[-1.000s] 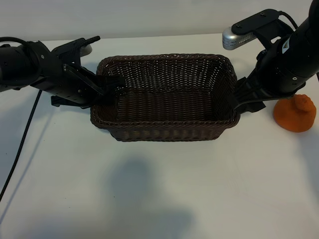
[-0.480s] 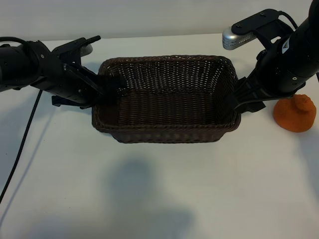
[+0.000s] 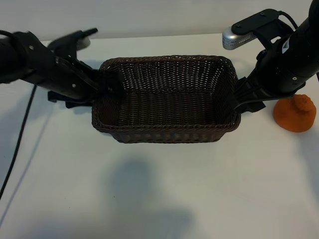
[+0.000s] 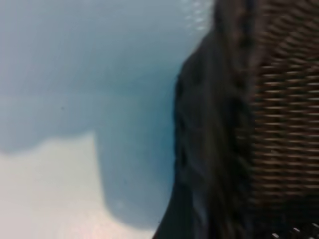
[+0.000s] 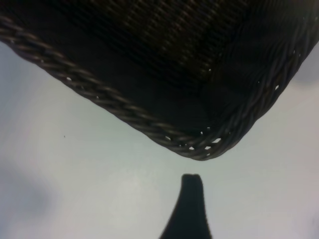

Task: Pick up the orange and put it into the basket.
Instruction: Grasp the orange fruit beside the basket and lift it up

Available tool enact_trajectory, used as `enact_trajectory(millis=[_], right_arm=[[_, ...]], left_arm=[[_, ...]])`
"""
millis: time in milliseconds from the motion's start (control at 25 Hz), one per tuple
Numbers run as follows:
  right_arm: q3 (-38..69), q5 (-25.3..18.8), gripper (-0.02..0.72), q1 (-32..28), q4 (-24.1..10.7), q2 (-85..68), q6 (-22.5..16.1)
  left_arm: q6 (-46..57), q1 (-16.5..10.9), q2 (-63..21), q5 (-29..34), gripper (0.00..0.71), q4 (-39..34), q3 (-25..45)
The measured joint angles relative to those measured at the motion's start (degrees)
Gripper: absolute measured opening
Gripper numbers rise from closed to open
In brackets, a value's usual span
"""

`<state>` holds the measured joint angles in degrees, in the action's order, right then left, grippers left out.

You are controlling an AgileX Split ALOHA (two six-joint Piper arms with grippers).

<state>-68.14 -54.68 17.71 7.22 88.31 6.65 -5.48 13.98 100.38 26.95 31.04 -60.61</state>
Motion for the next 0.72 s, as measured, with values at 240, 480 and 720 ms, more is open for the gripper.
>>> enact_trajectory(millis=[240,480,720], right_arm=[[0.0,-0.1,0.595,0.0,0.0,0.0,0.0],[0.0,-0.4,0.595,0.0,0.0,0.0,0.0],[0.0,-0.4,0.595,0.0,0.0,0.0,0.0]], left_arm=[[1.6,-0.1,-6.2,4.2,0.651,-4.4,0.0],[9.2,-1.3,-9.5,8.2,0.64,-15.3,-1.7],[15.2,-2.2,-9.8,18.1,0.633,-28.4,-9.3]])
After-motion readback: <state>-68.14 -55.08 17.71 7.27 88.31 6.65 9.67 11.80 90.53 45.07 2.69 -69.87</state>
